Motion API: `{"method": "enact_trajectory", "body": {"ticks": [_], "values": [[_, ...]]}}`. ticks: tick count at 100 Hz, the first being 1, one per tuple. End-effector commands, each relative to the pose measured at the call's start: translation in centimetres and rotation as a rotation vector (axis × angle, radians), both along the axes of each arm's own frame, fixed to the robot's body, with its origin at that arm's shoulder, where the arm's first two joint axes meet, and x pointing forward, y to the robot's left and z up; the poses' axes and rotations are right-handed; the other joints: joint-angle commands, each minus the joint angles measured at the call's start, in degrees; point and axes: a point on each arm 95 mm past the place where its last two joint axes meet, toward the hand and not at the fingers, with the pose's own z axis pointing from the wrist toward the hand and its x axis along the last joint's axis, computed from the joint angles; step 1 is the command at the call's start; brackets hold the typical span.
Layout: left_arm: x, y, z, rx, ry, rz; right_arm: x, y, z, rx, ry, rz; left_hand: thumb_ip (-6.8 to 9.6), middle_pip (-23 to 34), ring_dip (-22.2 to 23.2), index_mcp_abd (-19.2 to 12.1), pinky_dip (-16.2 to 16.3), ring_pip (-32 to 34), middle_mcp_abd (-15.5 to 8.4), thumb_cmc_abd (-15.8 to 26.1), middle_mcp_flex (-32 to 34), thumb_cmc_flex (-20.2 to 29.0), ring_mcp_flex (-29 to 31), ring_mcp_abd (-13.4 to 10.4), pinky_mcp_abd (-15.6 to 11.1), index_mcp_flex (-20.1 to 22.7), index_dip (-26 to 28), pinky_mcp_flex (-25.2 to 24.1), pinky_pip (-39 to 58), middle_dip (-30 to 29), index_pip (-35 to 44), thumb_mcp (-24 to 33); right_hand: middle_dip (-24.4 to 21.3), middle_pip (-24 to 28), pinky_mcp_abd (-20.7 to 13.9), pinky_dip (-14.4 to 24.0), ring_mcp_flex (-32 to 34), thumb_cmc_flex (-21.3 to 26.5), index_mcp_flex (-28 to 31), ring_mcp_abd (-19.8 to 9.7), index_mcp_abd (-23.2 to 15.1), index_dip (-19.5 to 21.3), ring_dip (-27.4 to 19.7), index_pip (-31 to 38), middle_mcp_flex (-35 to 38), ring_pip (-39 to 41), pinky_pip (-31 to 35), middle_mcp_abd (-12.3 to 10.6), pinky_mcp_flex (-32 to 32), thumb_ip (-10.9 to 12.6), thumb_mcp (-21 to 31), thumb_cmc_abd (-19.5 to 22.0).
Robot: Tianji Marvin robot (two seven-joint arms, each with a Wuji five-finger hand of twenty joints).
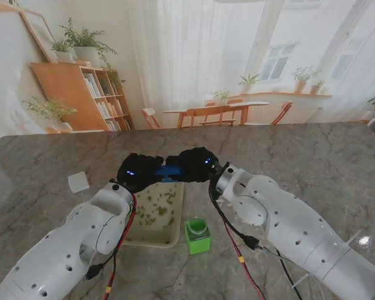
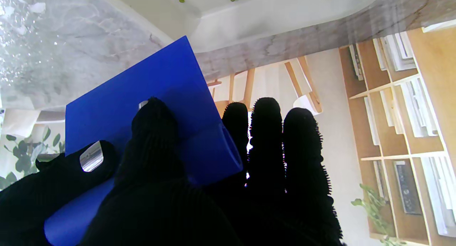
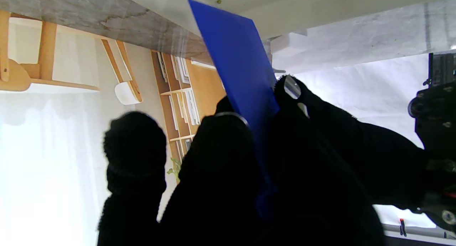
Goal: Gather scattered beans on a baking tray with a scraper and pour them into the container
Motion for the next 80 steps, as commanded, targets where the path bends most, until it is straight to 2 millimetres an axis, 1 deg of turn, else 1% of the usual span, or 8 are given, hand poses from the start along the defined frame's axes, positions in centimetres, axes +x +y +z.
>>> {"method": "enact_trajectory", "body": {"ticks": [1,29,42,50,57,62,72,80], "values": [[0.0,-0.4,-0.3,-0.026,-0.001,0.002,-0.1,0.8,0.0,0.018,0.002,0.009,2.92,-1.7,-1.2,2.0,-2.0,-1.7,1.2,4.1,-2.7,-1.2,-1.7,1.1,0.3,-2.5,-1.1,-0.6,-1.9,-1.5,-1.6,2.1,0.8,3.5,-0.7,-0.4,-1.7,7.1,1.9,-3.7,-7.4,1.7,-0.6,3.5,4.0,0.8,1.4,0.9,0.4,0.5,5.4,7.6],[0.1,-1.1,-0.1,-0.107,-0.062,0.0,-0.2,1.2,0.0,0.054,-0.003,-0.001,3.72,-6.9,-6.6,6.7,-6.8,-6.9,3.9,0.4,-10.9,0.4,-1.7,-2.0,-2.9,-13.9,5.7,2.8,-6.2,-6.9,-1.4,2.9,0.9,3.4,-0.8,-0.5,-1.8,6.4,1.7,-3.8,-7.7,2.0,-0.9,3.2,3.8,0.7,1.3,0.7,0.3,0.2,6.2,7.5],[0.1,-1.4,0.0,-0.126,-0.095,-0.024,-0.2,1.3,0.0,0.053,0.002,-0.001,3.81,-3.4,5.1,9.2,1.4,8.4,0.5,-0.4,-8.1,2.1,4.4,-6.6,-7.1,-17.2,-0.1,9.0,8.9,-5.9,-8.1,3.0,0.8,3.3,-1.0,-0.6,-1.8,6.1,1.9,-3.8,-7.8,1.7,-0.9,3.0,3.9,0.7,1.1,0.5,0.3,0.1,6.4,7.3],[0.1,-1.4,0.1,-0.125,-0.112,-0.035,-0.2,1.3,0.0,0.049,0.007,-0.005,3.52,4.0,10.3,3.7,3.9,18.1,-5.9,-0.6,-3.6,1.8,8.1,-11.0,-11.3,-17.7,-9.6,12.3,16.3,-0.3,-11.9,2.8,0.8,3.2,-1.0,-0.6,-1.8,6.0,1.8,-3.8,-7.9,1.4,-1.0,2.8,4.0,0.7,1.0,0.6,0.3,0.1,6.5,7.1],[0.1,-1.4,0.2,-0.116,-0.124,-0.041,-0.2,1.3,0.0,0.044,0.01,-0.009,2.71,13.8,12.1,-5.1,4.9,24.9,-10.0,-0.6,2.0,1.9,10.4,-13.9,-14.0,-14.6,-10.7,14.1,21.5,15.4,-9.8,2.6,0.8,3.2,-0.9,-0.7,-1.8,5.9,1.9,-3.8,-7.7,1.2,-1.0,2.7,4.1,0.7,1.0,0.6,0.4,0.1,6.6,6.9],[0.1,-1.4,0.3,-0.114,-0.13,-0.044,-0.3,1.3,0.0,0.04,0.012,-0.014,2.89,23.1,12.3,-9.1,5.9,29.8,-12.3,0.8,5.2,2.1,12.1,-15.8,-15.0,-8.8,-7.5,15.0,25.0,16.1,-5.0,2.5,0.7,3.1,-0.8,-0.7,-1.7,5.7,2.0,-3.8,-7.6,0.4,-1.1,2.5,4.2,0.6,1.1,0.6,0.5,0.2,6.6,6.6],[0.1,-1.4,0.4,-0.115,-0.138,-0.044,-0.3,1.3,0.0,0.031,0.012,-0.024,1.89,31.7,12.6,-13.4,7.4,36.9,-14.5,-1.8,7.9,4.2,13.0,-19.3,-15.4,-5.8,19.9,15.1,29.5,20.8,21.1,2.2,0.4,2.7,-0.9,-1.0,-1.2,4.1,2.8,-3.8,-7.1,-3.4,-1.4,2.0,4.9,0.3,1.3,0.6,1.0,0.9,7.0,4.9],[0.1,-1.3,0.5,-0.106,-0.136,-0.043,-0.4,1.2,0.0,0.027,0.013,-0.034,1.73,32.6,11.4,-11.3,7.6,37.6,-14.3,-1.9,7.5,2.6,11.6,-18.4,-14.2,-5.3,20.4,13.5,29.8,22.8,36.8,2.1,0.2,2.7,-0.8,-1.4,-1.5,1.9,2.9,-3.5,-7.7,-6.4,-1.4,2.0,4.5,0.2,1.2,0.3,0.8,1.5,7.1,2.7]]}}
